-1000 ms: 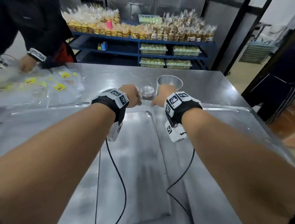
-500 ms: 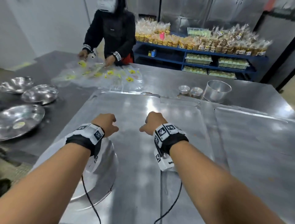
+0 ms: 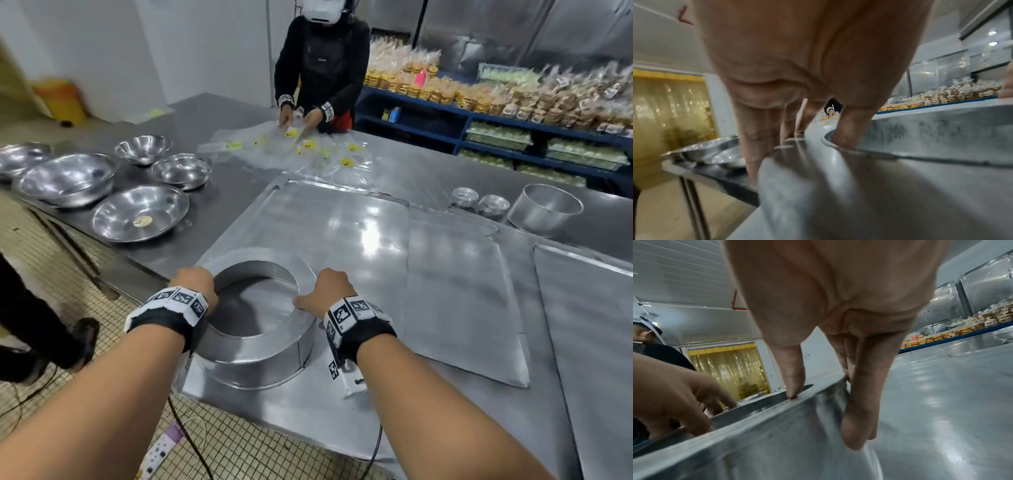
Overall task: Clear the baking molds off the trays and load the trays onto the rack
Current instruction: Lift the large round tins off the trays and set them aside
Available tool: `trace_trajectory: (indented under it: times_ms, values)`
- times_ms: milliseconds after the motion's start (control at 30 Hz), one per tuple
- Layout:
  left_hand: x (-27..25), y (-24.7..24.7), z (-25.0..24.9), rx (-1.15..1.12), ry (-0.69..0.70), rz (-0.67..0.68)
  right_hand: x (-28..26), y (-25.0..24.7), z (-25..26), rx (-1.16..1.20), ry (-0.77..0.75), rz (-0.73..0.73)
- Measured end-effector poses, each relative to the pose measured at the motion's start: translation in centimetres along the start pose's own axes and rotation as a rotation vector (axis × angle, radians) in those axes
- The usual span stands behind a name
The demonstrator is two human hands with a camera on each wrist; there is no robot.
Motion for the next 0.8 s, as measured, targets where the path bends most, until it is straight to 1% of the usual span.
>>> trace_trajectory:
  times_ms: [167,267,367,433,533,600,633,700,800]
  values:
    - [-1.6,-1.6,-0.6,-0.103,-0.010,-0.078,-0.4,-0.2,0.0,0.070,0.068,-0.040]
    - [-2.0,-3.0,-1.5,-0.199,0.003,-0.179,-0.9,-1.5,-0.9,0.164,0.087,-0.080]
    - [-2.6,-4.1,-3.1,-0.336,0.009,-0.255,-1.3,-3.3,-2.6,0.301,0.087,-0.192]
    - [-3.3,-4.7,-4.5,-0.472,0.016,-0.310,-1.7,-4.7,-4.0,0.407,0.101,-0.279]
    - [-4.4,-5.5,-7.3,-0.654,0.110,-0.388,-2.6,-6.9,-6.1,0.568,0.150,-0.396]
    - [-4.7,-5.4,-8.9,-0.816,0.130,-0.413,-3.6,-8.4,-7.7,0.636,0.177,-0.493]
    - [-4.7,-5.3,-9.7,-0.888,0.133,-0.404,-4.0,-9.1,-8.7,0.661,0.187,-0.543]
    - [-4.7,-4.8,-11.4,-0.948,0.166,-0.376,-4.8,-10.1,-10.6,0.693,0.213,-0.626]
    - [-4.4,-4.1,-13.7,-1.077,0.183,-0.341,-5.9,-11.2,-13.3,0.765,0.259,-0.687]
Point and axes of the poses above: each hand's wrist, its own x-axis towards the middle knuckle, its own y-axis out of the palm, z = x × y, the point moved 2 cm from there along x, towards the middle knuckle, and after that the axes turned 7 degrees about y, right-handed, at the moved point
